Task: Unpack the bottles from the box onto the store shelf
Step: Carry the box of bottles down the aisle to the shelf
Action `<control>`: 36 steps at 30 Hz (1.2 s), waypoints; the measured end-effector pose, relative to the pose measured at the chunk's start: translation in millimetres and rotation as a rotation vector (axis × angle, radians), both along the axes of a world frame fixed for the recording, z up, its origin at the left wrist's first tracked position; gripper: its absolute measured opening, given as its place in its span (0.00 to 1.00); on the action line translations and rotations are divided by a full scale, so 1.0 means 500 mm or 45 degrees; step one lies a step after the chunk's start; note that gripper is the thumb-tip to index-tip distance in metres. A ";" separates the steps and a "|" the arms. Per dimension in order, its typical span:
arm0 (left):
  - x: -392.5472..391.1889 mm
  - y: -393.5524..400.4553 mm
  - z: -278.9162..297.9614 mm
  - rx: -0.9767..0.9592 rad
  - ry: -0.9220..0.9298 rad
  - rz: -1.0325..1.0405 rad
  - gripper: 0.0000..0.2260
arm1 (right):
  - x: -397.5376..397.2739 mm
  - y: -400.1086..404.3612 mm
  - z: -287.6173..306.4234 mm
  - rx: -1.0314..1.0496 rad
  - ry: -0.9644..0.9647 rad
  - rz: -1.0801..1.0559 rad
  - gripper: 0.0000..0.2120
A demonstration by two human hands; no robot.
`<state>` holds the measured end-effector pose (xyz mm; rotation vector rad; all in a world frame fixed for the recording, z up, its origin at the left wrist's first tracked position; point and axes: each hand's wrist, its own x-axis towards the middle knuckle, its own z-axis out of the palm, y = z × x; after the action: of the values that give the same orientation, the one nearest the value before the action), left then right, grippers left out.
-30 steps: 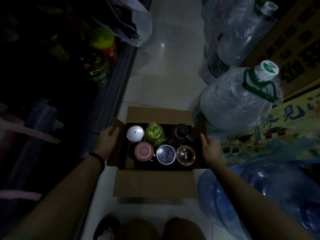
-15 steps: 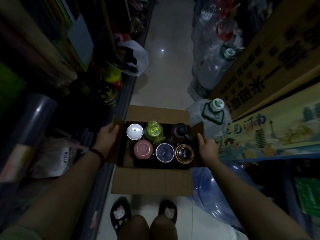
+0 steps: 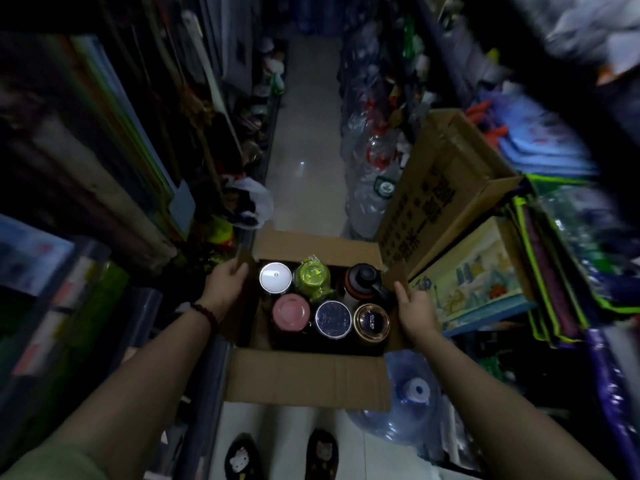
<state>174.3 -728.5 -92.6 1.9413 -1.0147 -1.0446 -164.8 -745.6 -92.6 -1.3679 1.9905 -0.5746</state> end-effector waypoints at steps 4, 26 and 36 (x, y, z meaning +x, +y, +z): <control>-0.060 0.000 0.085 -0.086 0.034 -0.075 0.09 | -0.058 0.028 0.110 -0.019 0.061 -0.015 0.23; -0.287 -0.027 0.210 -0.091 0.094 -1.061 0.07 | -0.109 0.449 0.216 0.016 0.020 -1.034 0.23; -0.425 0.116 0.217 -0.059 0.062 -1.429 0.06 | -0.100 0.739 0.217 0.063 0.045 -1.417 0.22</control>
<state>-38.1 -670.4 15.7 1.2033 -2.1520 -1.5780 -214.6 -375.9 16.1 -0.1086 2.6582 -0.9442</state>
